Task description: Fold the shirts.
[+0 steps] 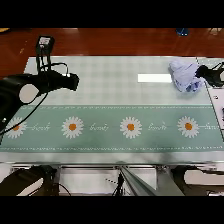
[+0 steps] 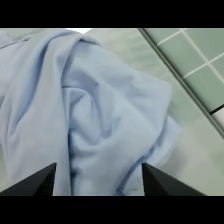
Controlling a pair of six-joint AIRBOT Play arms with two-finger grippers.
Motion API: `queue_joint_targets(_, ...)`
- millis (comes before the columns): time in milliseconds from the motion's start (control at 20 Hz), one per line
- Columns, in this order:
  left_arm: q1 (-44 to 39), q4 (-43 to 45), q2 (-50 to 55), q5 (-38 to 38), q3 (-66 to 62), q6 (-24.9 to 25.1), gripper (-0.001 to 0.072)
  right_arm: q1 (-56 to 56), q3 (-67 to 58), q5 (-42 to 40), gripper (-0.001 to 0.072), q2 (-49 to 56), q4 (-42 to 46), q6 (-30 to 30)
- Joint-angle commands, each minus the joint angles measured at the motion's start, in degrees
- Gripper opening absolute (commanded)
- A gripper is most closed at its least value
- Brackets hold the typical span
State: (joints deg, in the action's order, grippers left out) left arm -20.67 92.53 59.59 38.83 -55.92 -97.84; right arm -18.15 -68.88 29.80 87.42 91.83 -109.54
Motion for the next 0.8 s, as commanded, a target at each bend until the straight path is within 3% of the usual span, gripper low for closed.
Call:
queue_joint_targets(0,-0.07,-0.04,1.03,1.36,0.04,0.00,0.0714,0.74,-0.04,-4.33,0.0615,5.86,-5.84,2.08)
queue_joint_targets(100,-0.07,-0.04,1.57,2.23,0.04,0.02,0.0714,2.34,-0.02,-7.41,0.0611,8.61,-5.88,2.71)
queue_joint_targets(200,-0.07,-0.04,1.81,2.36,0.04,0.02,0.0714,4.22,-0.02,-11.67,0.0559,10.47,-5.97,2.67)
queue_joint_targets(250,-0.07,-0.04,1.79,2.36,0.04,0.02,0.0713,5.16,-0.04,-13.84,0.0404,10.75,-6.05,2.67)
queue_joint_targets(300,-0.07,-0.04,1.79,2.36,0.04,0.02,0.0714,5.90,-0.04,-15.47,0.0151,10.49,-6.03,2.69)
queue_joint_targets(350,-0.07,-0.04,1.77,2.36,0.02,0.02,0.0714,6.54,-0.04,-16.63,0.0022,9.51,-6.05,2.67)
queue_joint_targets(500,-0.07,-0.04,1.44,2.40,-0.76,0.02,0.0714,7.72,-0.04,-18.01,0.0020,2.75,-5.75,3.13)
queue_joint_targets(750,-0.07,-0.24,-2.82,2.43,-8.33,0.02,0.0714,10.56,-0.04,-17.29,0.0019,-18.58,-5.90,14.05)
